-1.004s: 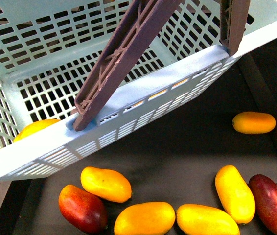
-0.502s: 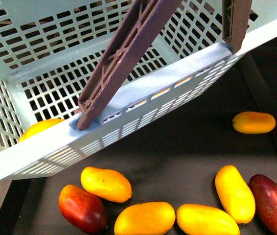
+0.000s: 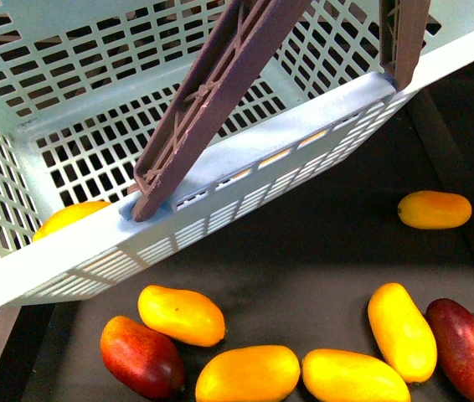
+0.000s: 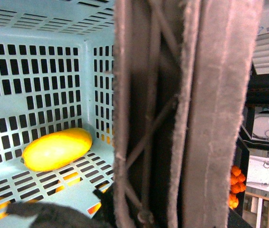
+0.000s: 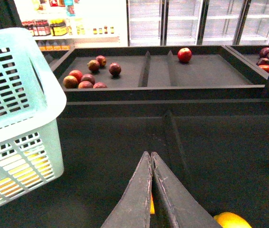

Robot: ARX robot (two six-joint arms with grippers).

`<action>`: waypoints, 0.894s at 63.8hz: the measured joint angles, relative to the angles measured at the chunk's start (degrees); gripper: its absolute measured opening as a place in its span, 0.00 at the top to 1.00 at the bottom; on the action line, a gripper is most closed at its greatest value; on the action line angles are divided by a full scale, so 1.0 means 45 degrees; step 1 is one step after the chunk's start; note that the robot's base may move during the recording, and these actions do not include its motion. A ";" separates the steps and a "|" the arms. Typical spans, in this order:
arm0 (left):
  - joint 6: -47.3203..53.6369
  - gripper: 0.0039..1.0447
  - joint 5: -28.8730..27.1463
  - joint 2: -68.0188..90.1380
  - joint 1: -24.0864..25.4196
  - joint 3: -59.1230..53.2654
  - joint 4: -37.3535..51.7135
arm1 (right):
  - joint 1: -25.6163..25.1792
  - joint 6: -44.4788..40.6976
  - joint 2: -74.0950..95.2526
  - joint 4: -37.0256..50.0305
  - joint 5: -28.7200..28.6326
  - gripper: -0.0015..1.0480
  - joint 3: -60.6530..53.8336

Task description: Pick lemon and mango into basket

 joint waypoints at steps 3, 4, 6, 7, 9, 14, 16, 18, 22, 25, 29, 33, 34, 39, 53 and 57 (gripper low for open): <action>0.0000 0.87 0.0000 0.0000 0.0000 0.0000 0.0000 | 0.0000 0.0000 -0.0243 -0.0238 0.0000 0.98 0.0000; 0.0000 0.87 0.0005 0.0000 0.0000 0.0000 0.0000 | 0.0000 0.0000 -0.0301 -0.0306 -0.0005 0.98 0.0000; 0.0000 0.87 0.0005 0.0000 0.0000 0.0000 0.0000 | 0.0000 0.0000 -0.0427 -0.0432 0.0000 0.98 0.0000; 0.0000 0.87 0.0005 0.0000 0.0000 0.0000 0.0000 | 0.0000 0.0000 -0.0452 -0.0466 -0.0005 0.98 0.0000; 0.0000 0.87 0.0000 0.0000 0.0000 0.0000 0.0000 | 0.0000 0.0000 -0.0544 -0.0554 0.0000 0.98 0.0000; 0.0000 0.87 -0.0010 0.0000 0.0000 0.0000 0.0000 | 0.0000 0.0000 -0.1195 -0.1365 0.0015 0.98 0.0000; 0.0000 0.87 -0.0015 0.0000 0.0000 0.0000 0.0000 | 0.0000 0.0000 -0.1753 -0.2157 -0.0039 0.98 0.0000; 0.0000 0.87 -0.0005 0.0000 0.0000 0.0000 0.0000 | 0.0000 0.0000 -0.2244 -0.2657 0.0010 0.98 0.0005; -0.0005 0.87 -0.0010 0.0000 0.0005 0.0000 0.0000 | 0.0000 0.0000 -0.2705 -0.2827 -0.0005 0.98 0.0000; -0.0005 0.87 -0.0010 0.0000 0.0005 0.0000 0.0000 | 0.0000 0.0000 -0.2798 -0.2880 0.0000 0.98 0.0005; 0.0010 0.87 0.0000 0.0000 -0.0005 0.0000 0.0000 | 0.0000 0.0000 -0.2803 -0.2900 0.0000 0.98 0.0000; 0.0000 0.87 0.0019 0.0005 0.0000 0.0000 0.0000 | 0.0000 -0.0010 -0.2822 -0.2914 0.0000 0.98 0.0005; -0.0010 0.87 0.0019 0.0010 0.0000 0.0000 0.0000 | 0.0000 -0.0019 -0.2827 -0.2914 0.0000 0.95 0.0005; -0.0019 0.87 0.0029 0.0010 0.0000 0.0000 0.0000 | 0.0000 -0.0024 -0.2837 -0.2914 0.0000 0.84 0.0005; 0.0000 0.87 0.0005 0.0010 0.0000 0.0000 0.0000 | 0.0000 -0.0024 -0.2841 -0.2914 0.0000 0.50 0.0000; 0.0000 0.87 0.0000 0.0010 0.0000 0.0000 0.0000 | 0.0000 -0.0024 -0.2837 -0.2909 0.0000 0.38 0.0005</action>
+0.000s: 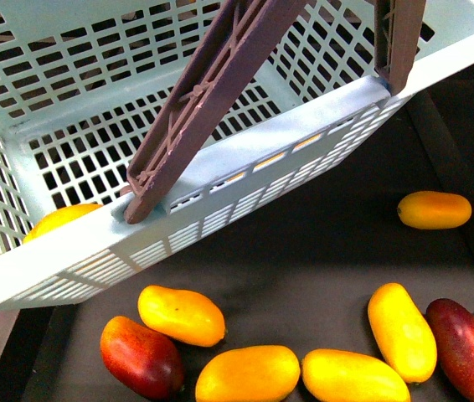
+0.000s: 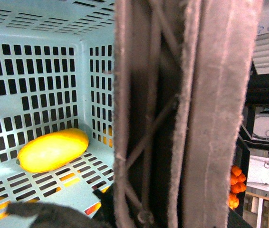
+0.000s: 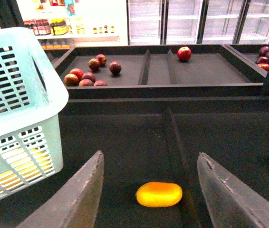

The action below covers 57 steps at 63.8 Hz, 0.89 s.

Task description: Pick lemon and mango into basket

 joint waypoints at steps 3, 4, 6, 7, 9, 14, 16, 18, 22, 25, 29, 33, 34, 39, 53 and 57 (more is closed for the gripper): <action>-0.0015 0.87 0.0029 0.0000 0.0000 0.0000 0.0000 | 0.0000 0.0005 -0.0005 -0.0005 0.0019 0.32 0.0000; -0.0029 0.87 0.0019 0.0000 0.0000 0.0000 0.0000 | 0.0005 0.0005 -0.0005 -0.0005 0.0024 0.29 0.0000; -0.0029 0.87 0.0005 0.0000 -0.0010 0.0000 0.0000 | 0.0005 0.0005 -0.0010 -0.0015 0.0034 0.24 -0.0005; -0.0029 0.87 0.0015 0.0000 -0.0024 0.0000 0.0000 | 0.0005 0.0005 -0.0005 -0.0019 0.0034 0.22 -0.0005; -0.0010 0.87 0.0029 0.0000 -0.0073 0.0000 0.0000 | 0.0000 0.0005 -0.0005 -0.0029 0.0039 0.17 -0.0005; -0.0058 0.87 0.0257 0.0010 -0.0136 0.0000 0.0000 | 0.0000 0.0005 -0.0010 -0.0029 0.0034 0.07 -0.0005; -0.0175 0.87 0.0321 0.0015 -0.0136 0.0000 0.0000 | 0.0000 0.0000 -0.0010 -0.0024 0.0034 0.09 -0.0005; -0.0223 0.87 0.0321 0.0015 -0.0136 0.0000 0.0000 | 0.0000 0.0005 -0.0015 -0.0029 0.0024 0.09 0.0000; -0.0194 0.87 0.0219 0.0015 -0.0136 0.0000 0.0000 | 0.0000 0.0005 -0.0015 -0.0029 0.0015 0.08 -0.0005; -0.0175 0.87 0.0160 0.0015 -0.0136 0.0000 0.0000 | 0.0000 0.0000 -0.0015 -0.0024 0.0015 0.08 -0.0005; -0.0160 0.87 0.0078 0.0019 -0.0078 0.0000 0.0000 | 0.0000 0.0000 -0.0015 -0.0034 -0.0005 0.08 0.0000; -0.0141 0.87 0.0015 0.0024 -0.0044 0.0000 0.0000 | 0.0000 0.0000 -0.0039 -0.0029 0.0010 0.08 -0.0005; -0.0136 0.87 -0.0005 0.0024 -0.0044 0.0000 0.0000 | 0.0000 0.0000 -0.0034 -0.0029 0.0010 0.08 -0.0005; -0.0053 0.87 -0.0083 0.0024 -0.0015 0.0000 0.0000 | 0.0000 0.0000 -0.0044 -0.0024 0.0005 0.08 0.0000; -0.0015 0.87 0.0034 0.0024 -0.0005 0.0005 0.0000 | 0.0000 0.0000 -0.0039 -0.0044 0.0015 0.08 0.0000; -0.0044 0.87 0.0102 0.0024 -0.0005 0.0005 0.0000 | 0.0000 0.0000 -0.0049 -0.0034 0.0010 0.08 -0.0005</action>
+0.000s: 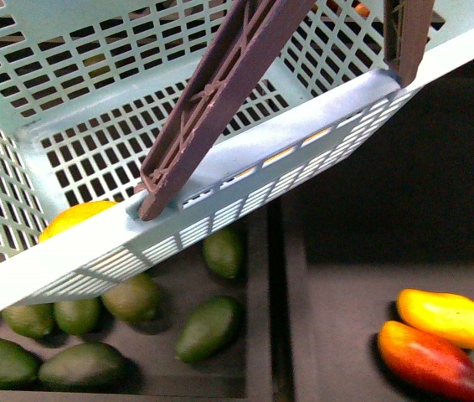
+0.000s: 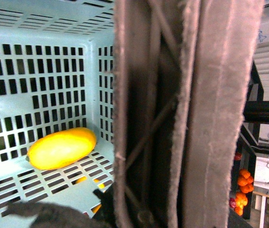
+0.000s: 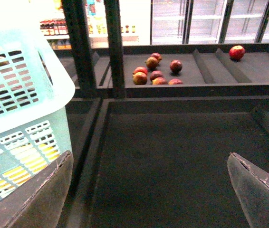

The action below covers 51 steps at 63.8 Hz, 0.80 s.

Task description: Pick lemon and mango into basket

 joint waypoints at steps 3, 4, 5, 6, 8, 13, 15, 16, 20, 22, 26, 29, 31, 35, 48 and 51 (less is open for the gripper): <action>-0.0044 0.87 0.0024 0.0000 0.0000 0.0000 0.0000 | 0.0000 -0.0005 0.0000 -0.0005 -0.0005 0.08 0.0005; -0.0044 0.87 0.0019 0.0000 0.0000 0.0000 0.0000 | 0.0000 -0.0005 0.0000 -0.0005 0.0010 0.08 0.0005; -0.0044 0.87 0.0019 0.0000 0.0000 0.0000 0.0000 | 0.0000 -0.0005 0.0000 -0.0005 -0.0005 0.08 0.0005; -0.0044 0.87 0.0005 0.0000 0.0000 0.0000 0.0000 | 0.0000 -0.0005 0.0000 -0.0005 -0.0005 0.08 0.0005; -0.0034 0.87 -0.0024 0.0000 0.0000 0.0000 0.0000 | 0.0005 0.0000 0.0000 -0.0015 0.0005 0.08 0.0005; -0.0024 0.87 -0.0068 0.0000 0.0005 0.0000 0.0000 | -0.0005 0.0000 0.0000 -0.0005 -0.0024 0.08 0.0000; -0.0019 0.87 -0.0107 0.0000 0.0005 0.0000 0.0000 | 0.0000 0.0000 0.0005 0.0000 -0.0005 0.08 0.0000; -0.0019 0.87 -0.0117 0.0000 0.0005 0.0000 0.0000 | 0.0000 -0.0005 0.0000 0.0010 -0.0005 0.08 0.0000; 0.0019 0.87 -0.0170 0.0000 0.0005 0.0000 0.0000 | 0.0000 -0.0005 0.0000 -0.0005 0.0029 0.08 0.0000; 0.0053 0.87 -0.0165 0.0000 0.0005 0.0000 0.0000 | 0.0000 -0.0005 0.0000 -0.0005 -0.0029 0.08 0.0000; 0.0058 0.87 -0.0126 0.0000 0.0010 0.0000 0.0000 | 0.0000 -0.0005 0.0010 -0.0010 -0.0029 0.08 0.0000; 0.0010 0.87 -0.0131 0.0000 0.0015 0.0000 0.0000 | 0.0000 -0.0005 0.0000 0.0000 -0.0024 0.08 0.0000; 0.0015 0.87 -0.0117 0.0000 0.0015 0.0000 0.0000 | 0.0000 -0.0005 0.0000 0.0000 -0.0019 0.08 0.0000; 0.0039 0.87 -0.0102 0.0000 0.0015 0.0000 0.0000 | 0.0000 -0.0005 0.0005 -0.0010 -0.0015 0.08 0.0000; 0.0005 0.87 -0.0053 0.0000 0.0015 0.0000 0.0000 | -0.0005 -0.0005 -0.0005 -0.0005 -0.0015 0.08 0.0000; 0.0039 0.87 -0.0063 0.0000 0.0015 0.0000 0.0000 | -0.0005 -0.0005 0.0010 -0.0005 -0.0005 0.08 0.0000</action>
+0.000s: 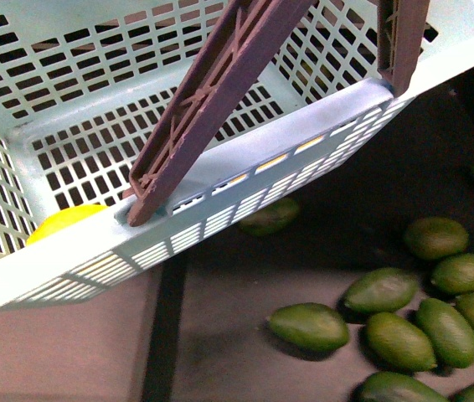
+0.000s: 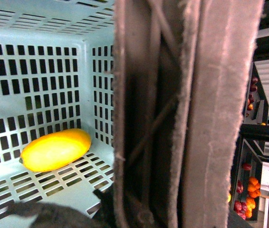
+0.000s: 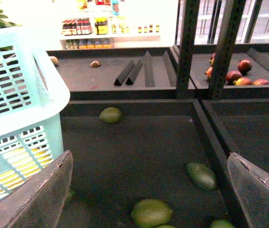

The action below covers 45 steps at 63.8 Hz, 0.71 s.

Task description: Pick lemon and mango into basket

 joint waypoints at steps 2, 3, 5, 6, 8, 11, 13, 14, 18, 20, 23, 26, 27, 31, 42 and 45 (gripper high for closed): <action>0.0010 0.87 -0.0044 0.0000 -0.0005 0.0000 0.0000 | 0.0000 0.0000 -0.0005 -0.0005 0.0000 0.08 0.0000; 0.0010 0.87 -0.0049 0.0000 0.0000 0.0000 0.0000 | -0.0005 0.0000 -0.0005 -0.0005 -0.0005 0.08 0.0000; 0.0015 0.87 -0.0049 0.0000 0.0005 0.0000 0.0000 | -0.0019 0.0000 0.0000 -0.0005 -0.0078 0.08 0.0000; 0.0029 0.87 -0.0063 0.0000 0.0029 0.0000 0.0000 | -0.0024 0.0000 0.0000 0.0000 -0.0078 0.08 0.0000; 0.0034 0.87 -0.0078 0.0000 0.0058 0.0000 0.0000 | -0.0039 0.0000 -0.0005 0.0005 -0.0073 0.08 0.0000; 0.0024 0.87 -0.0165 0.0000 0.0165 0.0000 0.0000 | -0.0039 0.0000 -0.0010 0.0005 -0.0136 0.08 0.0000; 0.0024 0.87 -0.0287 -0.0005 0.0204 0.0000 0.0000 | -0.0039 0.0000 -0.0005 0.0000 -0.0131 0.08 -0.0005; 0.0029 0.87 -0.0359 -0.0005 0.0214 0.0000 0.0000 | -0.0039 0.0000 -0.0005 0.0000 -0.0117 0.08 -0.0005; 0.0136 0.87 -0.0865 0.0010 0.0160 0.0015 -0.0073 | -0.0039 0.0000 -0.0010 0.0000 -0.0087 0.08 -0.0005; -0.0005 0.87 -0.2186 0.0102 -0.0039 0.0262 -0.0636 | -0.0039 0.0000 -0.0005 0.0000 -0.0078 0.08 -0.0005; -0.0646 0.87 -0.3837 0.0248 -0.0180 0.0384 -0.0996 | -0.0039 0.0000 -0.0010 0.0000 -0.0087 0.08 -0.0005; -0.1515 0.87 -0.6013 0.0486 -0.0199 0.0384 -0.0850 | -0.0039 0.0000 -0.0005 0.0000 -0.0083 0.08 -0.0005; -0.1690 0.87 -0.6329 0.0539 -0.0185 0.0384 -0.0782 | -0.0039 0.0000 -0.0005 0.0000 -0.0078 0.08 -0.0005; -0.2171 0.87 -0.7499 0.0923 0.0219 0.0384 -0.0233 | -0.0039 0.0000 -0.0010 0.0000 -0.0068 0.08 -0.0005; -0.2681 0.87 -0.7203 0.2569 0.2361 0.0690 0.1598 | -0.0039 0.0000 -0.0010 0.0000 0.0000 0.08 -0.0005; -0.3220 0.87 -0.6853 0.3245 0.2832 0.1088 0.1933 | -0.0039 0.0000 -0.0010 0.0000 -0.0039 0.08 -0.0005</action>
